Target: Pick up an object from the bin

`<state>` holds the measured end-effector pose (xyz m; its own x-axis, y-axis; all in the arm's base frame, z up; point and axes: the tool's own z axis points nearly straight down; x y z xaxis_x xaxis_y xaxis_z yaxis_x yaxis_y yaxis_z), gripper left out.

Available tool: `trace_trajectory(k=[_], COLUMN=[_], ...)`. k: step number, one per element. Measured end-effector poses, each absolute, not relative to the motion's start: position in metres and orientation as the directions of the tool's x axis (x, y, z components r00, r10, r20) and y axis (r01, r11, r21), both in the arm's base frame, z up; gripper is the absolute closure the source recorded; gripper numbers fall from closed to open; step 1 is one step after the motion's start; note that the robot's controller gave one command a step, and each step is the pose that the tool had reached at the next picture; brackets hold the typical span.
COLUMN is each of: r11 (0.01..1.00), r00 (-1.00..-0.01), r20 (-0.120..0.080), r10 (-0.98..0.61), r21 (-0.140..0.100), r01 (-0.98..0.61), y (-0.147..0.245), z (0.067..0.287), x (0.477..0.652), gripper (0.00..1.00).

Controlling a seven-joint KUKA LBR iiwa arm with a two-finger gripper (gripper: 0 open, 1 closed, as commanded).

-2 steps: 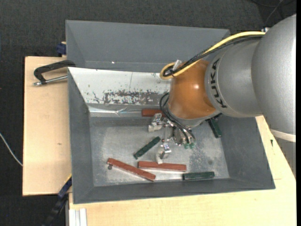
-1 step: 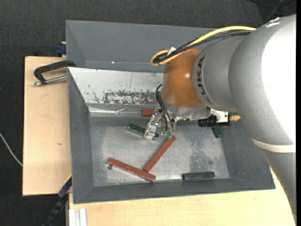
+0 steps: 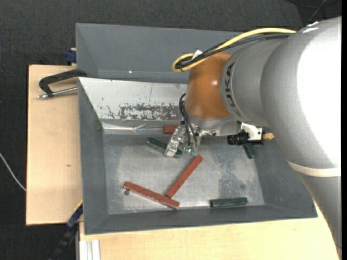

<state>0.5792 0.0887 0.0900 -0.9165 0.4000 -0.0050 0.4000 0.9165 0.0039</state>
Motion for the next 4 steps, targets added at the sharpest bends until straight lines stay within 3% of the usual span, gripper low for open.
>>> trace_trajectory(k=[1,2,3,4], r11=[0.917,0.892,0.892,0.894], r00=[-0.917,-0.892,-0.892,-0.894], r20=[-0.004,-0.003,0.000,-0.007], r10=[0.399,0.453,0.453,0.449], r21=[0.003,0.004,0.001,0.003], r01=[0.399,0.453,0.453,0.449], y=[0.089,0.114,0.103,0.100], z=[0.091,0.083,0.098,0.108], x=[0.579,0.578,0.571,0.576], gripper=[1.00,1.00,1.00,1.00])
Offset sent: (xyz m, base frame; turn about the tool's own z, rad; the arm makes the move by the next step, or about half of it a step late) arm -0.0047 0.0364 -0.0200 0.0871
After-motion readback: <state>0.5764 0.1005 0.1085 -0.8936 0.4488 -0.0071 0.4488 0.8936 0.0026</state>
